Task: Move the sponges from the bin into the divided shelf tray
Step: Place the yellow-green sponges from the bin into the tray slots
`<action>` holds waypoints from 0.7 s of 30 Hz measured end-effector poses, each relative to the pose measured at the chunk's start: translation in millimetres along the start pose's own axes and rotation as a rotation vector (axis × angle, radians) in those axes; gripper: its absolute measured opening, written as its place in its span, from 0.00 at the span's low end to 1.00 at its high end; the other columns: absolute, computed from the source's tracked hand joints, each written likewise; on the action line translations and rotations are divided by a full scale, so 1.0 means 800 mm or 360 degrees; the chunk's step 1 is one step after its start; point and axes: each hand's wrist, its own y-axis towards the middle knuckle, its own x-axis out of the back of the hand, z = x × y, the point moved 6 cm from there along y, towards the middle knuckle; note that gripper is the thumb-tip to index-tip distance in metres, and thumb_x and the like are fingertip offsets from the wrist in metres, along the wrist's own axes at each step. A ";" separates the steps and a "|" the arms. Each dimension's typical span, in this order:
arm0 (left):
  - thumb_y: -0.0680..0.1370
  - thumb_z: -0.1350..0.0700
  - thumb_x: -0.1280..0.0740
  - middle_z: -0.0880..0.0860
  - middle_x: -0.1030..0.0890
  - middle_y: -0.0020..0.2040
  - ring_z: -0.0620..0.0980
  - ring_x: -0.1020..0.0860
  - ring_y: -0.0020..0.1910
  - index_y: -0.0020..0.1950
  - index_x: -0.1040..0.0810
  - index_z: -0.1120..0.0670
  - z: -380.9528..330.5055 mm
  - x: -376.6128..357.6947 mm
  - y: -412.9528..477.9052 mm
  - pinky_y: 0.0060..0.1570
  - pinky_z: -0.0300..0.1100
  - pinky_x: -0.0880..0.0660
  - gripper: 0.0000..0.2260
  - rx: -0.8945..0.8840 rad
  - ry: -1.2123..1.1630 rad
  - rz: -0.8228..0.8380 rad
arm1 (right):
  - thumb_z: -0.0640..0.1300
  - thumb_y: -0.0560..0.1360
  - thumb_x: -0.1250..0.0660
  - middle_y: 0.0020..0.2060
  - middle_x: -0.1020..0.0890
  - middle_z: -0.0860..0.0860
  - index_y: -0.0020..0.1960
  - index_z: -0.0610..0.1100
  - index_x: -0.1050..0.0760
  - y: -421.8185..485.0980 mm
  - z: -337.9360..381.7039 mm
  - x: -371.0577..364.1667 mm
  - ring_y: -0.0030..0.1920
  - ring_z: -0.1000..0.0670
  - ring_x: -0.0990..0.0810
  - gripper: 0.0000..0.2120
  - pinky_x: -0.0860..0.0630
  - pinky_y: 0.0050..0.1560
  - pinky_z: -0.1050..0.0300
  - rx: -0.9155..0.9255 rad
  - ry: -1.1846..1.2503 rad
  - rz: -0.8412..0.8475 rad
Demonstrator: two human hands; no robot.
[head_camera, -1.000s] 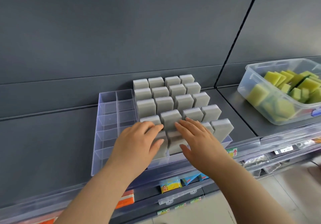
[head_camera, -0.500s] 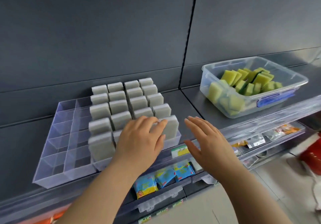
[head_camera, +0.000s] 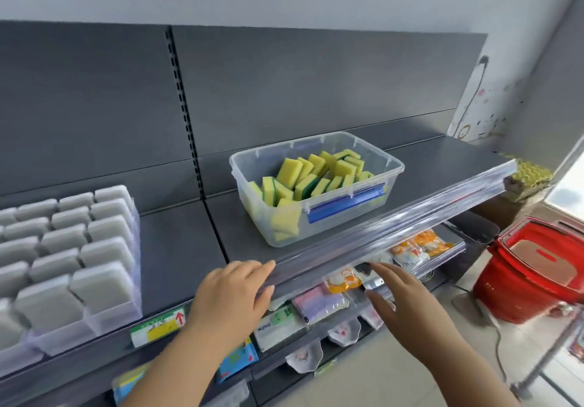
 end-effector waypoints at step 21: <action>0.75 0.47 0.45 0.47 0.17 0.48 0.50 0.18 0.43 0.58 0.20 0.50 0.028 -0.053 0.360 0.31 0.41 0.24 0.20 0.0084 0.0164 -0.0400 | 0.47 0.75 0.35 0.53 0.26 0.56 0.64 0.51 0.28 0.374 -0.116 0.104 0.50 0.57 0.26 0.17 0.30 0.52 0.63 0.0118 0.0432 -0.0206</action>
